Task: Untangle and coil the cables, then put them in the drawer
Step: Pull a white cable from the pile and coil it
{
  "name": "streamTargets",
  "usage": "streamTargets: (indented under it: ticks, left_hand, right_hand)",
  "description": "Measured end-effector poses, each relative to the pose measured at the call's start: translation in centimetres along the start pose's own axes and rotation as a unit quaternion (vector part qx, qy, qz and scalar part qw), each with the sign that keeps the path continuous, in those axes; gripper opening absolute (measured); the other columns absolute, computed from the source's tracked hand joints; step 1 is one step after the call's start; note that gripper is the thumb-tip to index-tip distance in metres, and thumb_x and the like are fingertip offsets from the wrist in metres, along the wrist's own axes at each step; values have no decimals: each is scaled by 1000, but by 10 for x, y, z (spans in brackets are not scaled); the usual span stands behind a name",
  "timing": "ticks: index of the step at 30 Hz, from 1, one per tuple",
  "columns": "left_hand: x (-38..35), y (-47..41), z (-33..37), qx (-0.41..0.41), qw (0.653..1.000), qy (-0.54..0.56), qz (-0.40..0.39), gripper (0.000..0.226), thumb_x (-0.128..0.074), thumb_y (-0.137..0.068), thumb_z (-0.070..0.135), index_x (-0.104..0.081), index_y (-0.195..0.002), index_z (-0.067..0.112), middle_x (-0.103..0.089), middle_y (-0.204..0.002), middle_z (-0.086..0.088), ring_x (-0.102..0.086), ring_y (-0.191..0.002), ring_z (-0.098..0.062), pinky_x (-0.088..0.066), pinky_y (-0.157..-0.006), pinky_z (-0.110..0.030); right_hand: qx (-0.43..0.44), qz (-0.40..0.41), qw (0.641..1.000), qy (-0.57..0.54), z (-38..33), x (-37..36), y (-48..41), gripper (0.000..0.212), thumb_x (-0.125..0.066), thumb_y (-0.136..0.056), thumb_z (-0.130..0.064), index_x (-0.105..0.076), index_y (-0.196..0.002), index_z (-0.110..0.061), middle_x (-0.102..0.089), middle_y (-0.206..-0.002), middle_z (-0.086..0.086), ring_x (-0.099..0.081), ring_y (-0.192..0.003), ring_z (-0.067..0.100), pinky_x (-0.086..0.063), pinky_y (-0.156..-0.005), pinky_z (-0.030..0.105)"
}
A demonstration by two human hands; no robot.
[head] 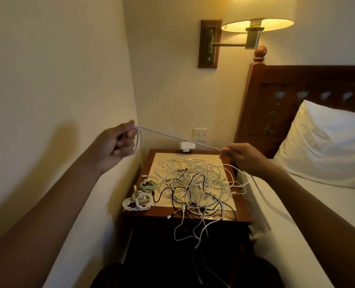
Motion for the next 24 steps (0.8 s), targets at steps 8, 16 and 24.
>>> streamTargets:
  ticks: [8, 16, 24]
  left_hand:
    - [39, -20, 4, -94, 966, 205, 127, 29, -48, -103, 34, -61, -91, 11, -38, -51, 10, -34, -41, -4, -32, -45, -17]
    - [49, -18, 9, -123, 946, 254, 161, 59, -42, -110, 23, -78, -63, 14, -42, -60, 8, -33, -43, -5, -31, -46, -16]
    - [-6, -8, -7, -47, 995, 74, 48, 34, -42, -109, 32, -63, -96, 9, -36, -54, 7, -30, -41, -5, -33, -46, -19]
  right_hand:
    - [-58, -51, 996, 38, 71, -39, 37, 26, -52, -107, -26, -73, -95, -34, -71, -100, -13, -66, -95, 11, -54, -79, 29]
    - [-134, -33, 984, 113, 141, -28, 82, 21, -55, -105, -14, -71, -105, -27, -66, -97, -13, -60, -91, 9, -48, -76, 23]
    - [-186, -122, 951, 213, 174, -46, 116, 22, -69, -99, -25, -63, -86, -41, -65, -83, -18, -65, -81, 5, -48, -71, 14]
Point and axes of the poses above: each hand's wrist, its own y-axis away from the middle knuckle, its own x-axis out of the back of the hand, z = x × y, the point moved 6 cm from there along -y, towards the middle knuckle
